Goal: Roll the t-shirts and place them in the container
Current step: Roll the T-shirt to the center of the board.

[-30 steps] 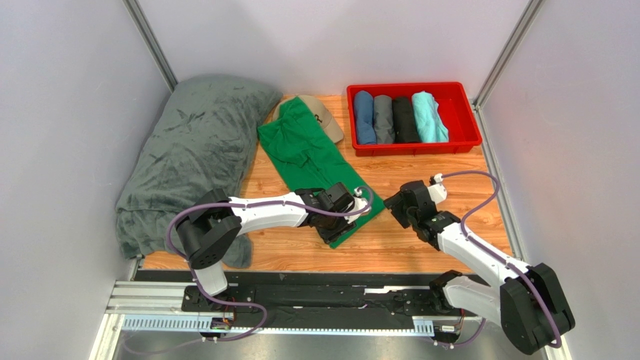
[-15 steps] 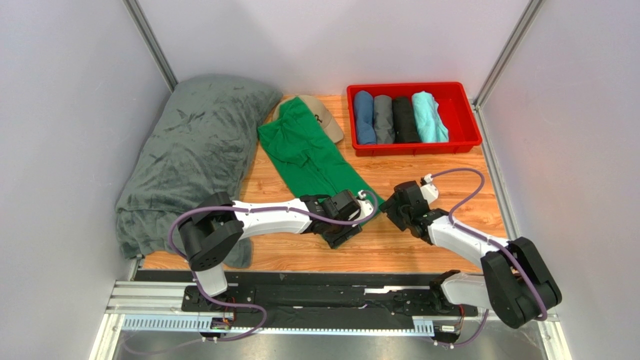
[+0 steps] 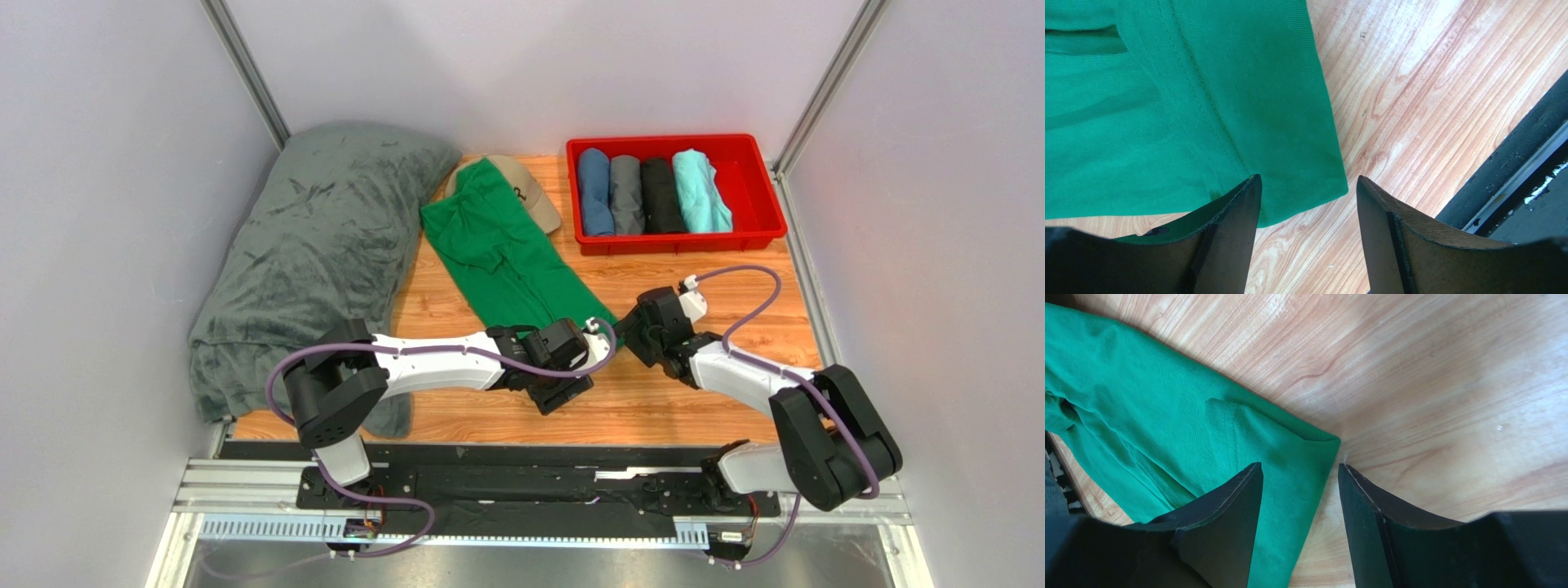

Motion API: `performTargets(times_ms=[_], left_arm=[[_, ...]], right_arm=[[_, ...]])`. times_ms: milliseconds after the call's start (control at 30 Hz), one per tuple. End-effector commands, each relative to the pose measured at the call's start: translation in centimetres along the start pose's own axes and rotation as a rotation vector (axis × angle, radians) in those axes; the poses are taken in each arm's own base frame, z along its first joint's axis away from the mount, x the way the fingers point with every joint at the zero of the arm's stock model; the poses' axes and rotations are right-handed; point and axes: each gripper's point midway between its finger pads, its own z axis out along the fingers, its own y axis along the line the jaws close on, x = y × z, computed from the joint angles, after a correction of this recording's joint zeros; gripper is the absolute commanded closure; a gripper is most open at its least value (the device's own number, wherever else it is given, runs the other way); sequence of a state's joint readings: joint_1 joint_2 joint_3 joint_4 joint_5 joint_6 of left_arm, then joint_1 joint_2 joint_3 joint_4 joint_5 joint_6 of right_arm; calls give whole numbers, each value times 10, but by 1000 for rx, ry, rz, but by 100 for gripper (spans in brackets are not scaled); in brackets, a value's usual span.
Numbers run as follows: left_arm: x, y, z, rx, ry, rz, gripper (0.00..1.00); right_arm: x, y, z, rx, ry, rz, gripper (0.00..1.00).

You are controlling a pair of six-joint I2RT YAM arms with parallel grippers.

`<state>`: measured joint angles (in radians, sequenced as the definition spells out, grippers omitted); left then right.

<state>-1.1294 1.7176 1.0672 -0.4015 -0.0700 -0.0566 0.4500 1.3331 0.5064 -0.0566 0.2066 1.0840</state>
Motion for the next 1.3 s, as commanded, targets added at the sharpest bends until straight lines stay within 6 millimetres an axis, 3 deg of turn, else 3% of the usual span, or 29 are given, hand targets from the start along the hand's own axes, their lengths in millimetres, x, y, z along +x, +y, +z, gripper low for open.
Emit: performTargets(times_ms=[0, 133, 500, 733, 833, 933, 1133, 1267], left_arm=[[-23, -1, -20, 4, -74, 5, 31], [-13, -2, -11, 8, -43, 20, 30], [-19, -9, -4, 40, -49, 10, 34], [-26, -3, -19, 19, -81, 36, 34], [-25, -9, -9, 49, -88, 28, 35], [-21, -12, 5, 64, -63, 47, 37], [-20, -11, 7, 56, -36, 48, 40], [-10, -5, 10, 24, -26, 42, 41]], right_arm=[[-6, 11, 4, -16, -8, -9, 45], [-6, 15, 3, -24, 0, -14, 45], [-8, 18, 0, 10, 19, -36, 47], [-7, 21, -15, -19, 35, 11, 47], [-12, 15, -15, 14, 11, -26, 47], [-5, 10, -11, 1, 28, -32, 48], [1, -5, -10, 5, 20, -16, 48], [2, 0, -10, -30, 17, -1, 49]])
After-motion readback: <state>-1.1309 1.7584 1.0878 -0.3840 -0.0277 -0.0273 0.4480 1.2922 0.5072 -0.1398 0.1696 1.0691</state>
